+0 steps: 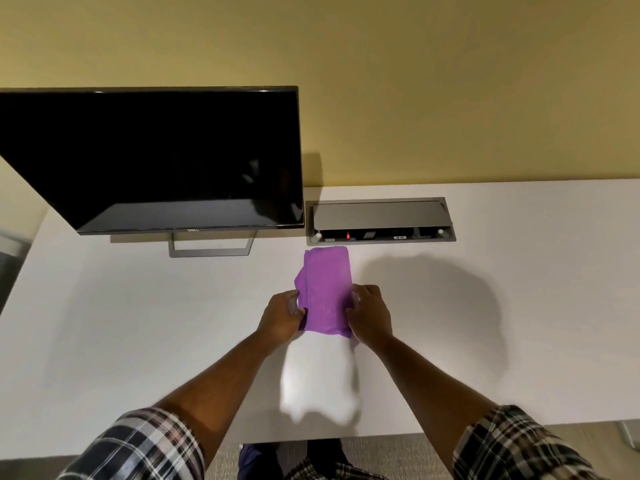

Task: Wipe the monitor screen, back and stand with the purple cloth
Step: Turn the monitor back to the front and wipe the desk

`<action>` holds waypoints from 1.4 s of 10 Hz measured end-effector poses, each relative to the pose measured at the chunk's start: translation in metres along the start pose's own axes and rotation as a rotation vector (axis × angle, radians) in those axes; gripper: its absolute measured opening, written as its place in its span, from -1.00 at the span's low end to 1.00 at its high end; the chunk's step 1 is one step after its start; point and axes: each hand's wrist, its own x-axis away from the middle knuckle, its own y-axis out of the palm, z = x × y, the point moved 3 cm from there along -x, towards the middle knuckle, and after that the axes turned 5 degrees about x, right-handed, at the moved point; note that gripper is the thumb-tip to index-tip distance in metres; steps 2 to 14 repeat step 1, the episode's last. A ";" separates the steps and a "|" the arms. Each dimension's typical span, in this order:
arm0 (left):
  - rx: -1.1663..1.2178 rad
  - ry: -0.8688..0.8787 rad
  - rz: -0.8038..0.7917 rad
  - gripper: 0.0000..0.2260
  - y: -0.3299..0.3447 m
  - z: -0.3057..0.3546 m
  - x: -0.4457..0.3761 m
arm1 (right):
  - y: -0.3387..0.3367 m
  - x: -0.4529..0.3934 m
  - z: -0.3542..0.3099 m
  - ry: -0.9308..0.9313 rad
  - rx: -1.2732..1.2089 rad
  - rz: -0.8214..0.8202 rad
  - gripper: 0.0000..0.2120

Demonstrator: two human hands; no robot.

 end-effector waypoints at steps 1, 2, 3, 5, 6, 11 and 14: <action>-0.097 0.026 0.006 -0.66 -0.011 -0.014 0.007 | -0.002 0.009 -0.005 -0.025 0.068 0.025 -0.47; -0.097 0.026 0.006 -0.66 -0.011 -0.014 0.007 | -0.002 0.009 -0.005 -0.025 0.068 0.025 -0.47; -0.097 0.026 0.006 -0.66 -0.011 -0.014 0.007 | -0.002 0.009 -0.005 -0.025 0.068 0.025 -0.47; -0.097 0.026 0.006 -0.66 -0.011 -0.014 0.007 | -0.002 0.009 -0.005 -0.025 0.068 0.025 -0.47; -0.097 0.026 0.006 -0.66 -0.011 -0.014 0.007 | -0.002 0.009 -0.005 -0.025 0.068 0.025 -0.47; -0.097 0.026 0.006 -0.66 -0.011 -0.014 0.007 | -0.002 0.009 -0.005 -0.025 0.068 0.025 -0.47; -0.097 0.026 0.006 -0.66 -0.011 -0.014 0.007 | -0.002 0.009 -0.005 -0.025 0.068 0.025 -0.47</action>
